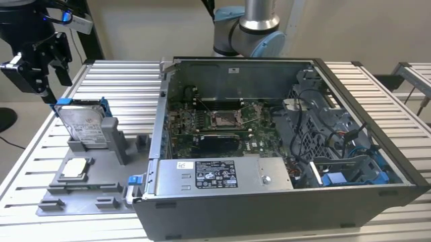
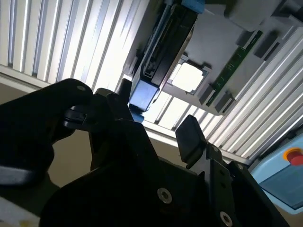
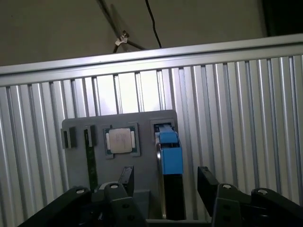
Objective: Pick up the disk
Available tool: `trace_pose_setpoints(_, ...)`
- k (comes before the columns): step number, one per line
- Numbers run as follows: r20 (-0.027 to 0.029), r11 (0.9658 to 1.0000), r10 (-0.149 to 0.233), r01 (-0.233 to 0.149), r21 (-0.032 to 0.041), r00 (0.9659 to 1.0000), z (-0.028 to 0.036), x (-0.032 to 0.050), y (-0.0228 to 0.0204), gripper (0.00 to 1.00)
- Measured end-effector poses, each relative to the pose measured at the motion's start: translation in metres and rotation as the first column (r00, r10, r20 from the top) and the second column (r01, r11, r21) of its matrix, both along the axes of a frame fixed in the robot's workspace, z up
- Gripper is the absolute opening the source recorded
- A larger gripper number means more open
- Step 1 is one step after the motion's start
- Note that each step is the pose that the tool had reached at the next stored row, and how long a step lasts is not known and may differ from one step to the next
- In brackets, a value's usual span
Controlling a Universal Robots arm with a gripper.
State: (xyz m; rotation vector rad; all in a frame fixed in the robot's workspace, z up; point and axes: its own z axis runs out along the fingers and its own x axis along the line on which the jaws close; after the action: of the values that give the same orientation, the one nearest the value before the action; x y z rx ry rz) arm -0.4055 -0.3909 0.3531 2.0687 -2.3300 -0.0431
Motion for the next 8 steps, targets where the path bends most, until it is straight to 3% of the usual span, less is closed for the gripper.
trace_pose_setpoints(3, 0.0012, 1.0000, 0.001, -0.001, 0.0002, 1.0000, -0.0019, 0.0001, 0.0000, 1.00)
trace_pose_setpoints(8, 0.0025, 1.0000, 0.006, -0.006, 0.0012, 1.0000, -0.0105, -0.0010, 0.0000, 1.00)
